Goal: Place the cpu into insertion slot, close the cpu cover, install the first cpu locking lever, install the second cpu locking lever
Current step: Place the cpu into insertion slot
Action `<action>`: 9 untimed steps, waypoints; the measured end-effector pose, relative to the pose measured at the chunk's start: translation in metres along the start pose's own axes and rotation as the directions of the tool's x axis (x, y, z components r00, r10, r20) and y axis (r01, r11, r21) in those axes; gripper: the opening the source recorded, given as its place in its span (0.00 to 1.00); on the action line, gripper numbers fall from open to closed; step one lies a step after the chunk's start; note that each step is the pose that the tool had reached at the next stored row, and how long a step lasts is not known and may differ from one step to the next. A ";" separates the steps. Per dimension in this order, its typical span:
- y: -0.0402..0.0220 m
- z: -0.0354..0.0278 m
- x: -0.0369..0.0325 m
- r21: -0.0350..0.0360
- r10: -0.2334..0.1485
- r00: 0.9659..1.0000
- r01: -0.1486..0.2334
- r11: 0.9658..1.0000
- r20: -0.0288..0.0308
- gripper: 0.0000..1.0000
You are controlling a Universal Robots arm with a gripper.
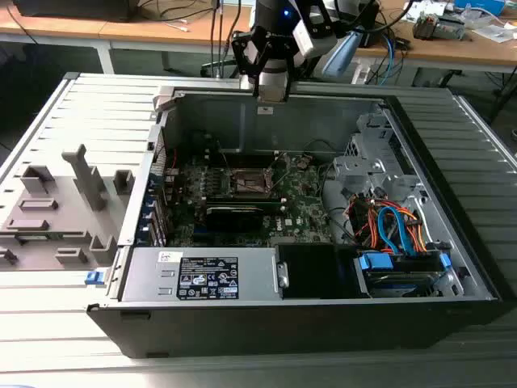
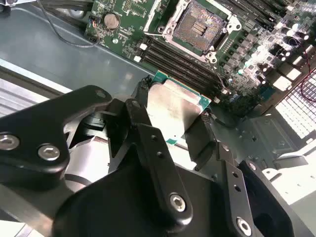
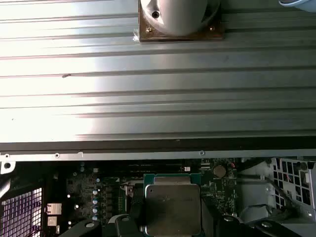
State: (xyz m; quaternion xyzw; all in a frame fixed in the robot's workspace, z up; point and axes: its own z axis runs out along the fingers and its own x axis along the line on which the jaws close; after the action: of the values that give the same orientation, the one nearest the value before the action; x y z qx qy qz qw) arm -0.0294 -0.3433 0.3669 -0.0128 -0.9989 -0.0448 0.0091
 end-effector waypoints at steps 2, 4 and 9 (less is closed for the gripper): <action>-0.0001 0.0000 0.0009 0.000 0.000 1.000 0.000 1.000 0.000 0.55; -0.0002 0.0000 0.0011 0.000 0.000 1.000 0.000 1.000 0.000 0.55; -0.0016 0.0002 0.0015 0.000 0.000 1.000 0.000 1.000 0.000 0.55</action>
State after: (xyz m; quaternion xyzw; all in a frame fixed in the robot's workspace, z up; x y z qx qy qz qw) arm -0.0310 -0.3448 0.3666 -0.0128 -0.9989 -0.0448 0.0091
